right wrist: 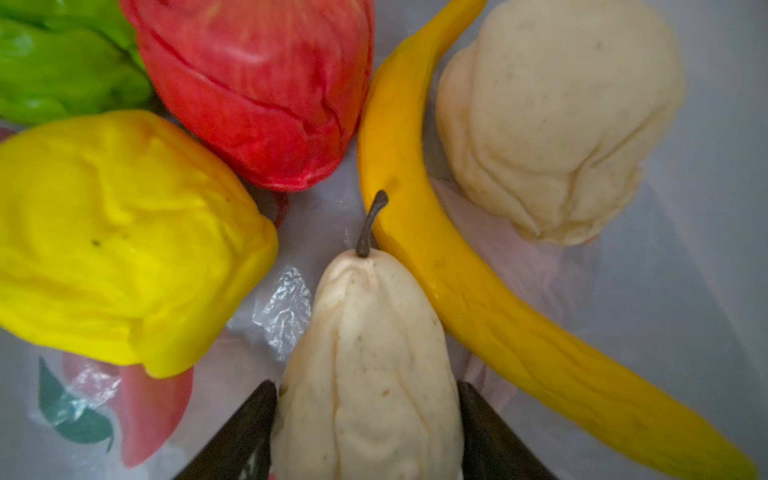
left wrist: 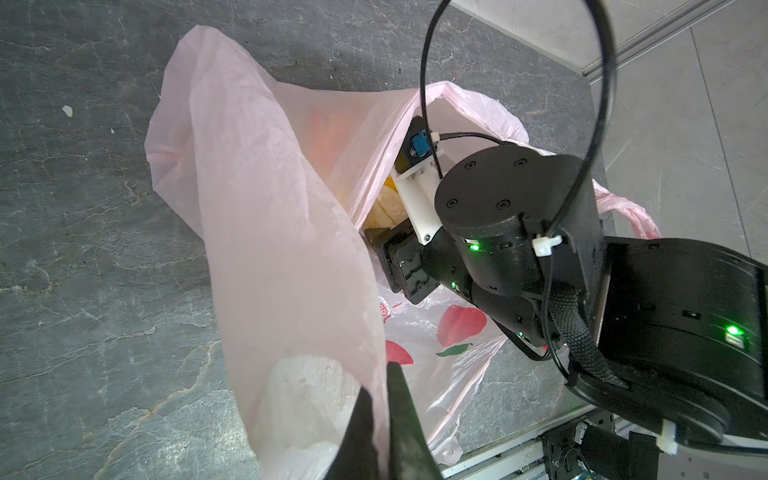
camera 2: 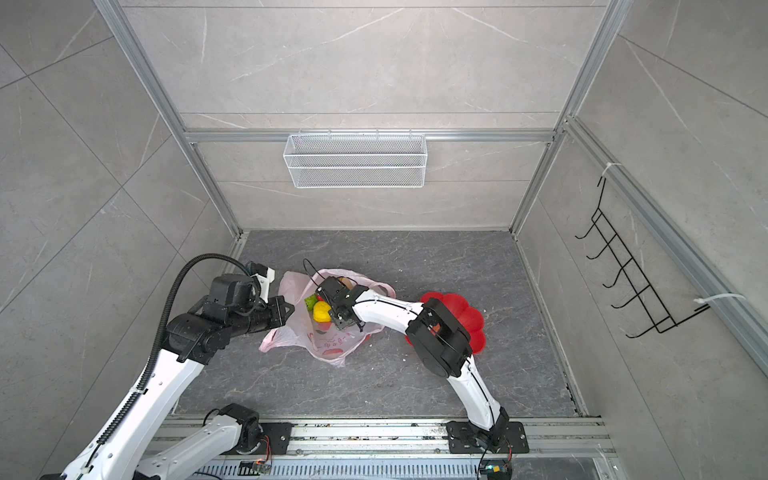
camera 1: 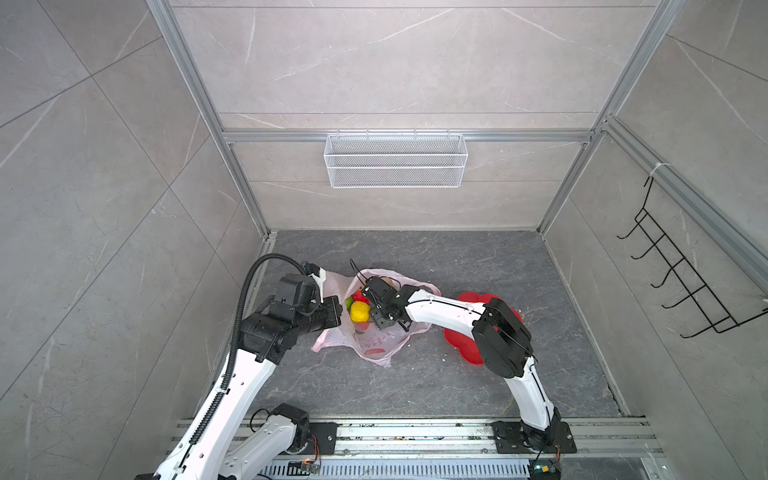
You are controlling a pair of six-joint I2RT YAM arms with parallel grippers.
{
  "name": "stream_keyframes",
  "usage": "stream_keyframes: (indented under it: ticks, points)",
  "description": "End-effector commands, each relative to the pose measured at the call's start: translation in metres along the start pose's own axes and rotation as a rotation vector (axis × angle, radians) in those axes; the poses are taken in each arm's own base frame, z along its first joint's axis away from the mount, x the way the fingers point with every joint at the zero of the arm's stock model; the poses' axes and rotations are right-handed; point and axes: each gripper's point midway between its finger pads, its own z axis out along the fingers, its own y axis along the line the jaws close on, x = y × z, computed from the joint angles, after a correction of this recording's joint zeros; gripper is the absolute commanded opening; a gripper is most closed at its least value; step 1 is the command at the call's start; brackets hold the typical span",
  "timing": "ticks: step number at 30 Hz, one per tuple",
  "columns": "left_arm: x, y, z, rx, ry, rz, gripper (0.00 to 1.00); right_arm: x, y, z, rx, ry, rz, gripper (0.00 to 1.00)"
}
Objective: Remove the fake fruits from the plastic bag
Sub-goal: 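Lower the right gripper onto the cream pear and close on it, then lift the cream pear out of the bag with the right gripper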
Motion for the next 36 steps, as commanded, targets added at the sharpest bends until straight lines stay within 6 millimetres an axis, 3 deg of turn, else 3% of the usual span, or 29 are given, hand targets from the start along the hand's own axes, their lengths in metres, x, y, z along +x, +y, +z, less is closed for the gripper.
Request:
stream_keyframes:
  ticks: [1,7,13,25,36]
  points:
    - [-0.013,-0.013,-0.009,0.048,-0.044,0.033,0.06,0.000,0.001,0.007,-0.009,0.013,0.019,0.59]
    - [-0.013,-0.012,-0.008,0.048,-0.046,0.033,0.07,-0.007,0.000,-0.005,-0.020,-0.014,0.019,0.41]
    - [-0.014,-0.012,-0.006,0.046,-0.049,0.030,0.06,-0.018,-0.002,-0.028,-0.037,-0.058,0.028,0.35]
    - [-0.018,-0.007,0.005,0.022,-0.057,0.021,0.05,-0.020,0.007,-0.084,-0.088,-0.107,-0.013,0.31]
    - [-0.030,-0.007,0.013,0.008,-0.076,0.032,0.05,0.000,0.024,-0.150,-0.157,-0.161,-0.023,0.30]
